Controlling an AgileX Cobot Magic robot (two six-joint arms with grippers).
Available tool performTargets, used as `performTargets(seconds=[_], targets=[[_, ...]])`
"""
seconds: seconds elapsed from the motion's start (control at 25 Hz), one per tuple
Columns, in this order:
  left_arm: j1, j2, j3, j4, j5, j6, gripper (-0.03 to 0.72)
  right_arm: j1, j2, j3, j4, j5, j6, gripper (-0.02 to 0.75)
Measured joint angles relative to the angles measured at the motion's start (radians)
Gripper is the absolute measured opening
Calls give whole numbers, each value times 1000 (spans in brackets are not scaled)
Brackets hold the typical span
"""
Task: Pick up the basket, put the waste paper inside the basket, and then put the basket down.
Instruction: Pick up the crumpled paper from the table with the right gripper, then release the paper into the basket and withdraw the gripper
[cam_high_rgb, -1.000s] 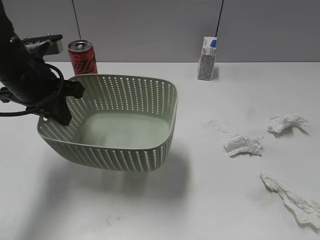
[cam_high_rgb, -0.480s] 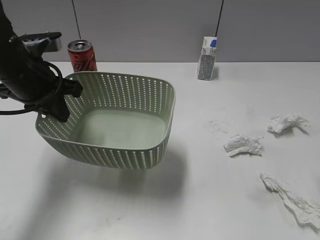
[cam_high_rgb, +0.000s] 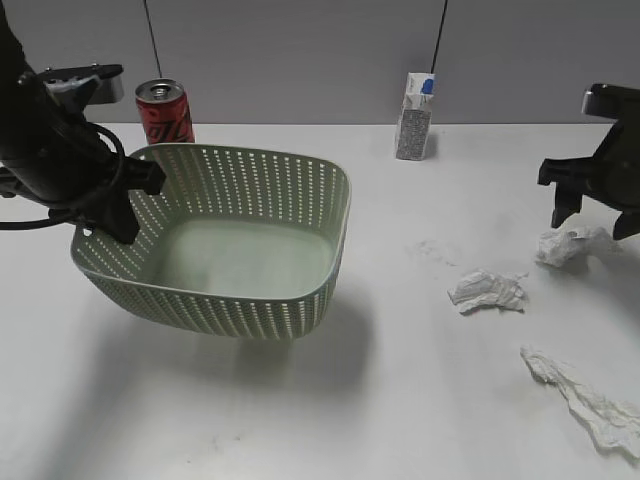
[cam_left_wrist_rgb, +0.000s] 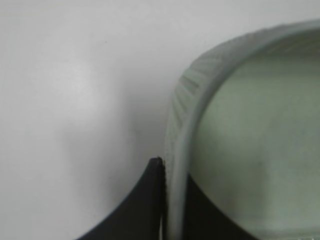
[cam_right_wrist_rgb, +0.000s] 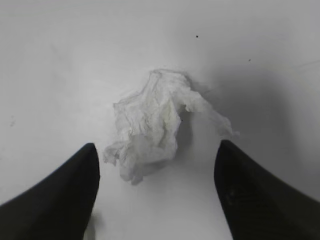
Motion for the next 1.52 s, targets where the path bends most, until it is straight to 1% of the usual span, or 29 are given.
performTargets(seconds=[0.12,0.24,0.32,0.4,0.48,0.56,0.6,0.72,0.8,0.84,0.92,1.04,1.16,1.24,1.28,1.32,1.36,1.44,1.52], targets=[[0,0,0,0,0,0,5,0,86,-23,-3,0,54,539],[0,0,0,0,0,0,5,0,132,-25,-3,-10,74,498],[0,0,0,0,0,0,5,0,140,-25,-4,-35,80,411],[0,0,0,0,0,0,5,0,141,-26,-4,-72,80,283],[0,0,0,0,-3,0,5,0,141,-27,-4,-99,78,118],[0,0,0,0,-7,0,5,0,141,-29,-4,-103,57,41],[0,0,0,0,-7,0,5,4,141,-31,-2,-103,30,21],[0,0,0,0,-10,0,4,37,103,-32,16,-107,-90,2],[0,0,0,0,-12,0,5,80,46,-32,64,-133,-209,-1],[0,0,0,0,-15,0,5,110,8,-34,112,-144,-282,-2],[0,0,0,0,-16,0,5,177,-61,-50,242,-164,-418,-3],[0,0,0,0,-20,0,5,310,-148,-90,415,-195,-613,-3],[0,0,0,0,-23,0,5,443,-173,-114,475,-216,-723,-3],[0,0,0,-1,-25,0,5,513,-160,-115,485,-218,-745,18],[0,0,0,-1,-25,0,5,543,-148,-115,487,-218,-751,52],[0,0,0,-1,-25,0,5,567,-136,-115,487,-218,-754,108],[0,0,0,-1,-25,0,5,581,-123,-115,488,-218,-756,174],[0,0,0,-1,-26,0,5,594,-104,-114,489,-213,-757,384],[0,0,0,-2,-28,-1,5,592,-98,-114,483,-204,-757,561]])
